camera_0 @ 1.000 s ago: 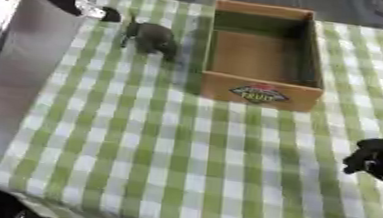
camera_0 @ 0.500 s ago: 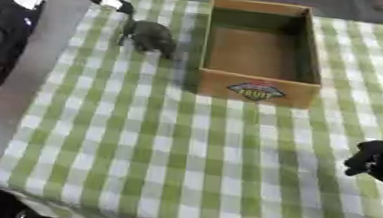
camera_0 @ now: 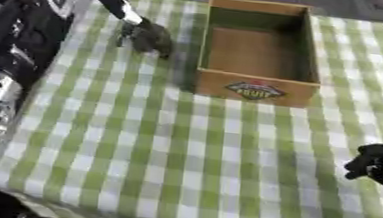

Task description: Pick up objects on the table and place them in the box.

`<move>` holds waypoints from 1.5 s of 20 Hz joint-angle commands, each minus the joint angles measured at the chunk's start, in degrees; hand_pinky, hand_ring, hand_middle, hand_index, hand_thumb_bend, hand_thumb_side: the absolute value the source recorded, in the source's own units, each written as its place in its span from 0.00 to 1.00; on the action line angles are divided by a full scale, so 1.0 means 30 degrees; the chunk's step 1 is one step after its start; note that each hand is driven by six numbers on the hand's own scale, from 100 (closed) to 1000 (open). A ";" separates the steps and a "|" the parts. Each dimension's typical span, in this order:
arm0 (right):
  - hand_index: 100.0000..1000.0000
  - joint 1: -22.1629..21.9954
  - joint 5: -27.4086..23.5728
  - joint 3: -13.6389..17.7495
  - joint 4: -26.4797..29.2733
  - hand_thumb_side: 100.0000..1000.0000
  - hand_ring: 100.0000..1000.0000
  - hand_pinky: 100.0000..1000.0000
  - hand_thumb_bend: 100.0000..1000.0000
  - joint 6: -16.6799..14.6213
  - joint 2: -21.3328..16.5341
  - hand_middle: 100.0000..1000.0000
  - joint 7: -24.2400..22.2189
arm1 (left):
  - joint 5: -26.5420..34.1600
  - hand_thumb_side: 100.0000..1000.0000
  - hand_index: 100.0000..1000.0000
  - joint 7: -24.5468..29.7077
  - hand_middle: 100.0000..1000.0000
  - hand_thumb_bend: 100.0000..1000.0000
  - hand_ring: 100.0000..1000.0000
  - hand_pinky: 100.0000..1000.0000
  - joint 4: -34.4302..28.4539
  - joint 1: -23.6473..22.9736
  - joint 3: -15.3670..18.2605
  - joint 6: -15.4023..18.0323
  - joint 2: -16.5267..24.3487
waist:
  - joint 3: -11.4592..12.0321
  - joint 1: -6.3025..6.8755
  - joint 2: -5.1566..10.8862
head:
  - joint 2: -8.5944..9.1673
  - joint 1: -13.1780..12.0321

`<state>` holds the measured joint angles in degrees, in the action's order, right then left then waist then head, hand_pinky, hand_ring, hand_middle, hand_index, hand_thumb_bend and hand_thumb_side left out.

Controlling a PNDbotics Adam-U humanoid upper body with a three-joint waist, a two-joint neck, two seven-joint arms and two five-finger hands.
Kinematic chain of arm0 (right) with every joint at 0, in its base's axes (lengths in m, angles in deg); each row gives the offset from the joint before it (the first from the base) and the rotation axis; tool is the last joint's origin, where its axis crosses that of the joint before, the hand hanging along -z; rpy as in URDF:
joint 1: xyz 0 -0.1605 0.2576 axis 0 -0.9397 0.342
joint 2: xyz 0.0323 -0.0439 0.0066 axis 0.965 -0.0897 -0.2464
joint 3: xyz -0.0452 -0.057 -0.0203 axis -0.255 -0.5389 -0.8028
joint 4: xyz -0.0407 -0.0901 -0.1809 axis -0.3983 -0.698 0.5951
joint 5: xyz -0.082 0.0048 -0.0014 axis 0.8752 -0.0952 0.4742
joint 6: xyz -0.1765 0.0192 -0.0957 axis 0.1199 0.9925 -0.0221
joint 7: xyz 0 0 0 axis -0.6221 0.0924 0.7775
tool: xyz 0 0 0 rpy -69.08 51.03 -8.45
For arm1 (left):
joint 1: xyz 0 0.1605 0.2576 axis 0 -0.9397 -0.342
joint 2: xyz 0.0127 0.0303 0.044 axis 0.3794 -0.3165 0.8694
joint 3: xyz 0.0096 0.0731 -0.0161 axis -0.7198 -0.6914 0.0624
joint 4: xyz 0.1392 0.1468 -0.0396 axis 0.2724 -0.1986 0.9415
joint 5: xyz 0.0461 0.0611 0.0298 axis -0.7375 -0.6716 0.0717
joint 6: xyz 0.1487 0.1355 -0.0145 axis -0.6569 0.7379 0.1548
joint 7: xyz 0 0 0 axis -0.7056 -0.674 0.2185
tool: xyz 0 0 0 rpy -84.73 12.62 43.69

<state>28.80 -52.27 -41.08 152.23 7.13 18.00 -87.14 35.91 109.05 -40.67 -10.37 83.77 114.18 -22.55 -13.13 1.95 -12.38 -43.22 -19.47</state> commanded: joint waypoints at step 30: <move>0.67 0.0297 0.0158 0.0069 0.0208 0.90 0.57 0.52 0.00 0.0014 -0.0251 0.49 -0.0059 | -0.4587 0.25 0.94 -0.2820 0.81 0.59 0.79 0.68 0.1492 -0.0277 0.0037 -0.1160 -0.0160 | -0.0303 0.0175 0.0093 | 0.0062 -0.0042</move>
<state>28.90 -52.06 -41.07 152.21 7.18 18.00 -87.24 22.19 101.30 -35.61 -11.96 83.73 110.76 -24.16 -14.02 2.53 -12.96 -43.21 -19.56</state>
